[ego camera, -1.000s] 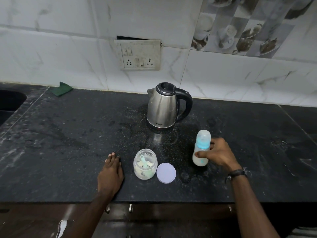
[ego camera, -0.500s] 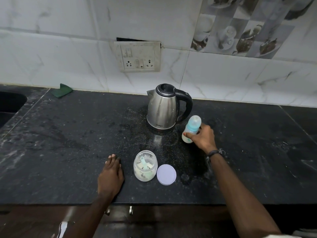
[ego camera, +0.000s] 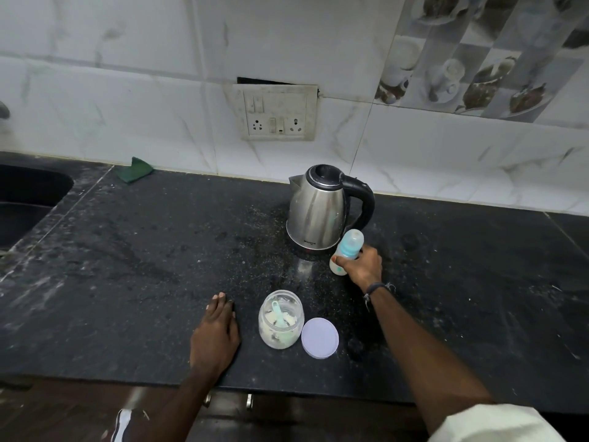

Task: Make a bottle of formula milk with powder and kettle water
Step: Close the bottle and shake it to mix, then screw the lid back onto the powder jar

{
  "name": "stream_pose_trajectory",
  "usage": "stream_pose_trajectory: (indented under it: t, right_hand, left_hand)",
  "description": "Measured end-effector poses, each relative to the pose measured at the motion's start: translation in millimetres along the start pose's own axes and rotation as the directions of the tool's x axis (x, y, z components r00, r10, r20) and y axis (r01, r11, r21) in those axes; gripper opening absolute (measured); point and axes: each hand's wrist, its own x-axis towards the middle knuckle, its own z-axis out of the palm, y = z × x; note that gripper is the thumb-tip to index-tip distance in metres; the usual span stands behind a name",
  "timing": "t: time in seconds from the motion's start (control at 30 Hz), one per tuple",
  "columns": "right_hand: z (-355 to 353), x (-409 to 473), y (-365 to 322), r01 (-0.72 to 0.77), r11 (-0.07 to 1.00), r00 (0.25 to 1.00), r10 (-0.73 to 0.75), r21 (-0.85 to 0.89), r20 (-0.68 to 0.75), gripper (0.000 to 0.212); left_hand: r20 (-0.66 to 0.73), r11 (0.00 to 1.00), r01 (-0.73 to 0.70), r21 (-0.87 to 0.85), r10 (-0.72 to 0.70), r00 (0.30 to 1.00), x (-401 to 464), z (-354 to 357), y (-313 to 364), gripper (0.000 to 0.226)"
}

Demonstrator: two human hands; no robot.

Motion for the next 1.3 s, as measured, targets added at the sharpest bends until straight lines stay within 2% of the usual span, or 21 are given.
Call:
stream_pose_trajectory:
  t: [0.23,0.37,0.47,0.53,0.63,0.7,0.77,0.87,0.97,1.07,1.17,1.3]
  right_hand:
    - [1,0,0,0.036,0.996,0.999,-0.034,-0.081,0.021,0.067]
    - [-2,-1,0,0.022,0.992,0.997,-0.012,-0.126,0.079,0.075]
    - [-9,-12,1,-0.033,0.989,0.997,0.043,-0.143,0.067,0.075]
    - [-16,-26,1,-0.064,0.978,0.997,0.070,-0.197,0.021,0.070]
    - [-26,-55,4,-0.037,0.955,0.999,0.024,-0.293,-0.047,0.056]
    - [-29,-75,8,0.036,0.941,0.999,-0.041,-0.338,-0.009,0.046]
    - [-28,-91,11,0.126,0.915,0.990,-0.094,-0.383,0.101,0.044]
    - [-25,-112,12,0.288,0.840,0.935,-0.141,-0.461,0.327,0.058]
    - [-16,-130,11,0.445,0.697,0.862,-0.165,-0.562,0.478,0.075]
    - [-6,-143,7,0.541,0.544,0.820,-0.173,-0.641,0.546,0.083]
    - [4,-151,5,0.572,0.458,0.805,-0.151,-0.681,0.574,0.086]
    - [12,-156,6,0.575,0.390,0.812,-0.166,-0.719,0.559,0.079]
  left_hand:
    - [-0.025,1.000,-0.013,0.003,0.013,1.000,0,3,-2,0.036]
    - [-0.021,1.000,-0.002,-0.021,0.001,1.000,0,1,-1,0.031]
    - [-0.016,0.999,-0.009,-0.047,0.008,1.000,0,-3,1,0.032]
    - [-0.034,0.993,-0.007,-0.118,0.003,0.999,-1,-7,2,0.033]
    - [-0.099,0.947,0.028,-0.319,-0.062,0.993,-6,-17,5,0.041]
    - [-0.119,0.914,0.021,-0.404,-0.076,0.990,-11,-22,8,0.045]
    - [-0.089,0.883,0.018,-0.470,-0.067,0.994,-16,-24,14,0.054]
    - [0.015,0.835,0.013,-0.550,-0.005,1.000,-21,-17,21,0.075]
    - [0.115,0.843,-0.009,-0.539,0.084,0.990,-21,-7,27,0.107]
    - [0.178,0.821,0.034,-0.569,0.083,0.981,-21,1,36,0.128]
    - [0.206,0.813,0.081,-0.577,0.049,0.977,-19,4,42,0.136]
    - [0.216,0.784,0.085,-0.615,0.064,0.974,-16,2,52,0.139]
